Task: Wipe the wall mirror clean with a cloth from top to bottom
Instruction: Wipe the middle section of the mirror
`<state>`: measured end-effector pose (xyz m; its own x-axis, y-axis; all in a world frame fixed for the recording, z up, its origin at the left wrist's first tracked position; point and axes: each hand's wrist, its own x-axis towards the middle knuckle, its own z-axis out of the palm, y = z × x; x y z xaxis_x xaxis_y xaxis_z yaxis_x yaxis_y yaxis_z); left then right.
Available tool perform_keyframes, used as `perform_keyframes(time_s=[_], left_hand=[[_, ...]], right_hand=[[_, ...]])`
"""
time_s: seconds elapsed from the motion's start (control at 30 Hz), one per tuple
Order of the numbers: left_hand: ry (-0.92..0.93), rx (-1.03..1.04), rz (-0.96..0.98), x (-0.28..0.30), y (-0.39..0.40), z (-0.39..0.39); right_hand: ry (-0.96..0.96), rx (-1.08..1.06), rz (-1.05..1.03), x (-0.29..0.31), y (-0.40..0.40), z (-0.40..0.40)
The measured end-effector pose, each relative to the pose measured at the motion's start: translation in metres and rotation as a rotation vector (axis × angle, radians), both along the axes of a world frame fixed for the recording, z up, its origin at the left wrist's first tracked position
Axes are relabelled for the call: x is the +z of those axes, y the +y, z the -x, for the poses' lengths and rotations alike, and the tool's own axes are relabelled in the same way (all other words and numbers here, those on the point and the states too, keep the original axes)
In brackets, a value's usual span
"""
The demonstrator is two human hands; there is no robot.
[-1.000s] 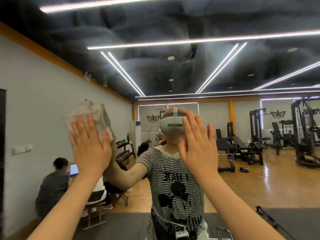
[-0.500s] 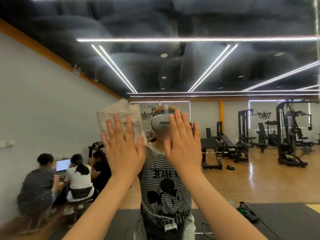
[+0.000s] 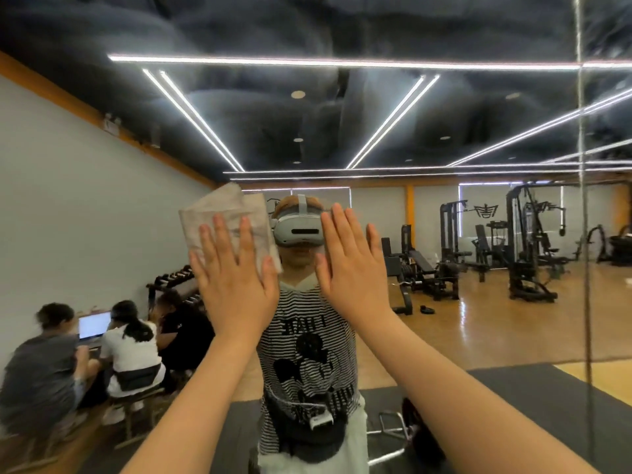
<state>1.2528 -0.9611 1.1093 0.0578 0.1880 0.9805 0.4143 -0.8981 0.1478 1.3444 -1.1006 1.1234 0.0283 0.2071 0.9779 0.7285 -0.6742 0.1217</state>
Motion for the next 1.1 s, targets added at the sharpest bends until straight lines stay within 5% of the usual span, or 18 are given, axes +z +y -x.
perform_keyframes(time_s=[0.17, 0.57, 1.1], left_hand=[[0.036, 0.014, 0.016, 0.001, -0.001, 0.003], [-0.014, -0.021, -0.003, 0.000, 0.000, 0.001], [-0.056, 0.056, 0.151, -0.003, -0.009, -0.007]], right_hand=[[-0.089, -0.059, 0.186, 0.027, -0.041, 0.003], [0.219, -0.172, -0.034, 0.027, -0.153, -0.077], [0.033, -0.029, -0.081, 0.015, -0.154, -0.121]])
